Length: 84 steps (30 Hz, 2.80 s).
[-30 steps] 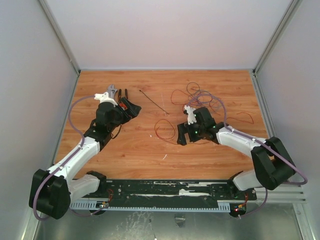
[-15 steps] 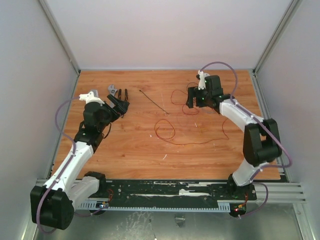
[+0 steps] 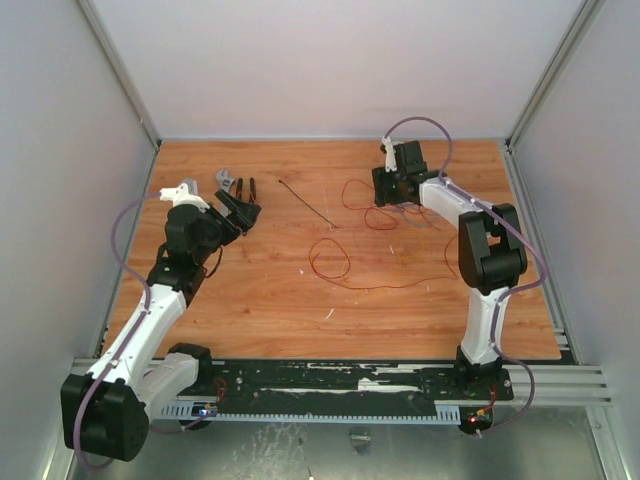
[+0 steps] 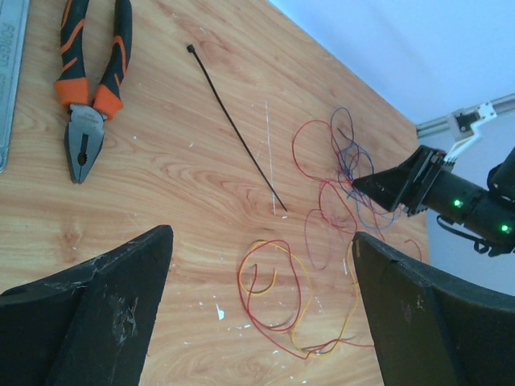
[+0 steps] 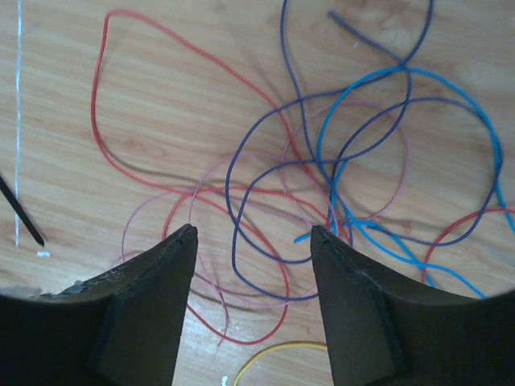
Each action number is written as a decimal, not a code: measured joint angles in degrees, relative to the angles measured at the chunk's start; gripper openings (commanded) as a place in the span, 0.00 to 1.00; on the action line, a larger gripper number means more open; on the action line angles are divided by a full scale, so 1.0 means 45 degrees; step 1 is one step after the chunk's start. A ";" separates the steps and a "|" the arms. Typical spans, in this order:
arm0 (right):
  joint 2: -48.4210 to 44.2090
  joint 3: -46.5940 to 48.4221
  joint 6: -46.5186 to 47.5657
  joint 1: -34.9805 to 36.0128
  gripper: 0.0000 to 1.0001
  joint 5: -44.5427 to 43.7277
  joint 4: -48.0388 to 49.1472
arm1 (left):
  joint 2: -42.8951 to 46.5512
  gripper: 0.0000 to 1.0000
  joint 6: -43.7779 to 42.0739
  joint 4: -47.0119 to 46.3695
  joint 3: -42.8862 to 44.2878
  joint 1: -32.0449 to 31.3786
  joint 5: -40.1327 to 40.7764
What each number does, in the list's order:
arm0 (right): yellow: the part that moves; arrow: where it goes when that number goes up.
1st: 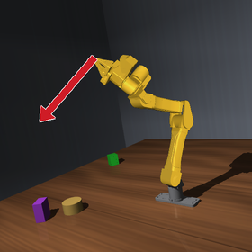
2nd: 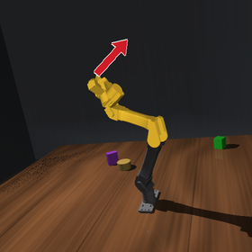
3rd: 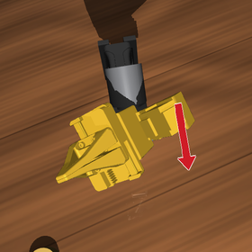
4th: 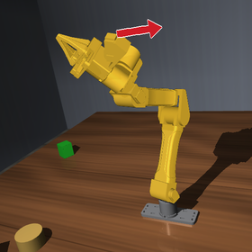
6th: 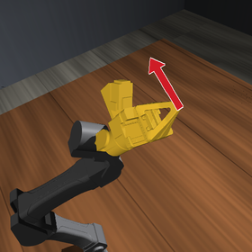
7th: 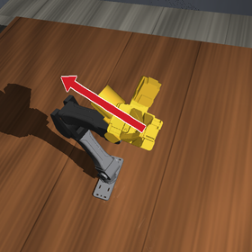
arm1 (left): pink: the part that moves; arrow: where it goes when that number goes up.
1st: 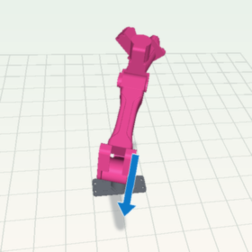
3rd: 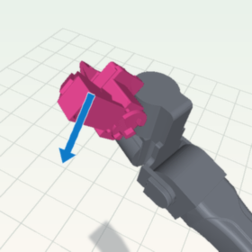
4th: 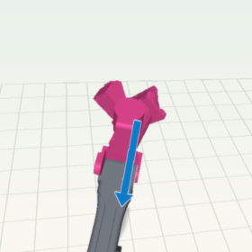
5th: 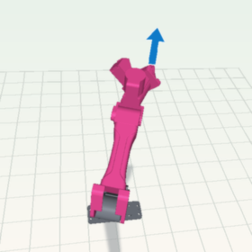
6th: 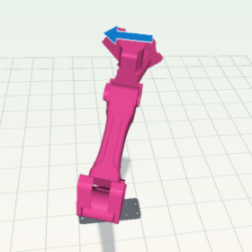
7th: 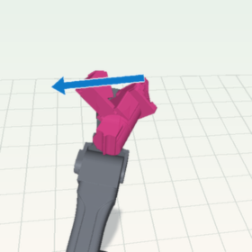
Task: Zip-tie the wires
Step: Pick up the cable at the center of the board.
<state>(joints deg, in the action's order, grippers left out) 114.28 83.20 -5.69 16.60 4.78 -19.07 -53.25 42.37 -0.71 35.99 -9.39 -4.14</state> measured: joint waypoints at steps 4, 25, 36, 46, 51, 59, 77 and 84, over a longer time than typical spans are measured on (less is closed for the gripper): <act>0.0330 0.0879 0.0267 0.0000 0.52 -0.0350 -0.0146 | -0.0151 0.98 0.0010 -0.0005 0.0000 0.0044 -0.0102; 0.1443 0.1588 0.0704 0.0000 0.12 -0.0010 -0.0767 | -0.0636 0.98 0.0019 -0.0117 -0.0024 0.0199 -0.0403; 0.0253 0.3279 0.0962 0.0000 0.00 -0.0835 -0.1632 | -0.0636 0.98 0.0068 -0.0209 -0.0049 0.0228 -0.0583; -0.1622 0.7834 0.1651 0.0000 0.00 -0.1098 -0.0690 | -0.0593 0.98 0.0228 -0.0821 0.0029 0.0228 -0.0690; -0.2895 0.8194 0.1613 0.0000 0.00 -0.0330 0.0787 | -0.0670 0.98 0.0573 -0.1719 0.0350 0.0228 -0.1151; -0.4051 0.7757 0.1457 0.0000 0.00 0.0967 0.2127 | -0.2516 0.98 0.0733 -0.3162 0.1219 0.0058 -0.3109; -0.3405 0.8480 0.0636 0.0000 0.00 0.2127 0.2463 | -0.5887 0.98 0.0287 -0.4911 0.3293 -0.3075 -0.3152; -0.3424 0.8480 0.0073 0.0000 0.00 0.2754 0.2574 | -0.8116 0.97 0.0087 -0.5659 0.5105 -0.3857 -0.2934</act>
<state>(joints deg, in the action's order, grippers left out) 98.87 121.36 -5.37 16.60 17.17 -7.49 -89.78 42.76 -26.17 58.96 -26.74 -17.34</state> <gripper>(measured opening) 0.008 0.983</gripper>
